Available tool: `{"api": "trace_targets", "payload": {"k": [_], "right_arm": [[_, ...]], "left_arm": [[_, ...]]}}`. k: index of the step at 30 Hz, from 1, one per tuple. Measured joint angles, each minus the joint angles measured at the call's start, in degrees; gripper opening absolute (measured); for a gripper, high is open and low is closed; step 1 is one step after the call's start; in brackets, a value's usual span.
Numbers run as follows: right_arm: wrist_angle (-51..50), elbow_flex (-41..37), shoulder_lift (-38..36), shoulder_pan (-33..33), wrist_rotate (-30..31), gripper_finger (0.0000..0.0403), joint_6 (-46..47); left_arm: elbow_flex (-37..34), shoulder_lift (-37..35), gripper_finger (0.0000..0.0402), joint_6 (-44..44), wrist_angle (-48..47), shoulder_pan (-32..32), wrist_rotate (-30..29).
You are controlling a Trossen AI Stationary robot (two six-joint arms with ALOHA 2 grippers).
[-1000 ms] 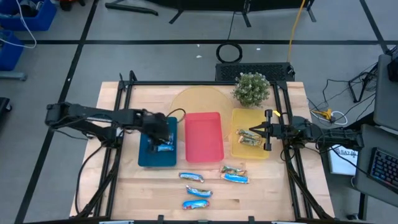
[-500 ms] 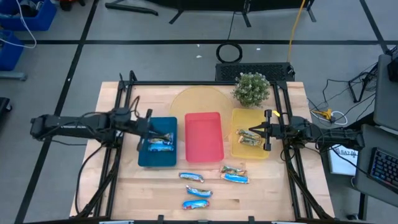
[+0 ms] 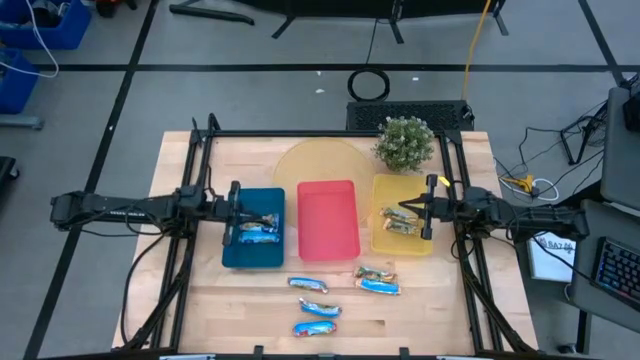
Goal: Pick and place Granola Bars by type
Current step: Put the yellow granola bar into the yellow bin
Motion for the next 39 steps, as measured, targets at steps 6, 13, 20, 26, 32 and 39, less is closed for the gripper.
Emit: {"api": "trace_targets", "payload": {"k": [6, 13, 20, 26, 32, 39], "right_arm": [[0.6, 0.0, 1.2, 0.0, 1.0, 0.0000, 1.8], [1.9, 6.5, 8.7, 2.8, 8.1, 0.0000, 2.7], [-13.4, 28.7, 32.2, 13.9, 24.0, 0.0000, 4.2], [-42.3, 53.4, 56.5, 23.7, 40.3, 0.0010, 18.6], [-60.3, 73.2, 75.6, 31.1, 35.8, 0.0094, 34.5], [-60.4, 80.9, 89.4, 37.3, 27.0, 0.0219, 42.0]], "left_arm": [[0.0, 0.0, 0.0010, -0.1, -0.1, 0.0, -2.1], [0.0, 0.0, 0.0025, -1.1, -0.2, 0.0, -6.5], [0.0, 0.0, 0.0006, 1.9, -0.1, 0.1, -9.9], [0.0, 0.0, 0.0016, 4.6, 1.7, 0.0, -10.6], [0.1, 0.0, 0.0041, 7.2, 3.2, 0.0, -10.5], [0.1, 0.0, 0.0044, 6.1, 3.2, 0.0, -10.4]]}}
